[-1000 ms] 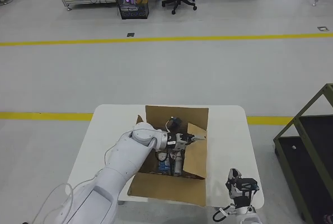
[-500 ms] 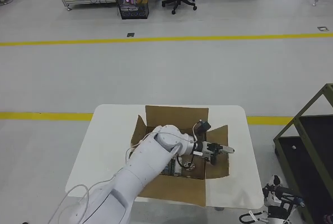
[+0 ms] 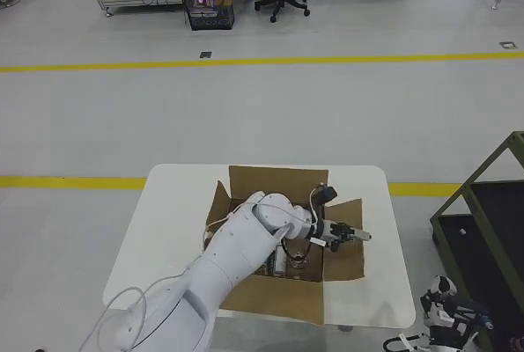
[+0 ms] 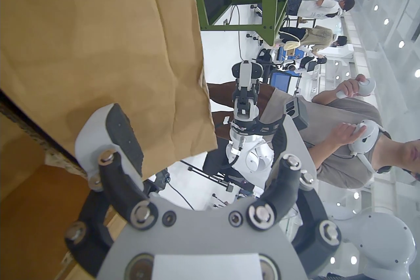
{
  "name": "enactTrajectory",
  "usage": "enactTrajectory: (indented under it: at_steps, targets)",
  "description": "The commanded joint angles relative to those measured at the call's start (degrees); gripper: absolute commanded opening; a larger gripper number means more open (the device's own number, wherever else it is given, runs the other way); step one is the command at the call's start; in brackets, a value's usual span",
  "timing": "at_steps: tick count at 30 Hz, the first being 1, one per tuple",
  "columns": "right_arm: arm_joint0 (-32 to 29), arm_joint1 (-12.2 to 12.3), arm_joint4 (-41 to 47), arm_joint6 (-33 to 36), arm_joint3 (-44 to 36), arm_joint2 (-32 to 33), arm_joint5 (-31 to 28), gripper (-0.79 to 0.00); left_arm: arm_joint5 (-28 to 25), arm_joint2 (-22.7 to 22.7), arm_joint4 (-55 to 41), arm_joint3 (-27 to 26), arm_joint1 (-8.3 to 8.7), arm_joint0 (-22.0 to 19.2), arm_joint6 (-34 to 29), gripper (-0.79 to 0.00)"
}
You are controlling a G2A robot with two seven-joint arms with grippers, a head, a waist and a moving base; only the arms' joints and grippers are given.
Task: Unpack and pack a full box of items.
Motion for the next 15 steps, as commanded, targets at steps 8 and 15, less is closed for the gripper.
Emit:
enactTrajectory:
  at_steps: [8, 15]
  targets:
    - [1.04, -0.03, -1.52, -0.03, -3.68, 0.14, -3.51, -0.785, -3.3, -5.3, 6.52, -0.98, 4.63, -5.03, 5.74, 0.0]
    - [2.13, -0.04, -3.21, 0.58, -6.7, -1.28, -7.24, -0.785, -0.12, -8.38, 22.61, -9.59, 10.14, -4.42, 13.65, 0.0]
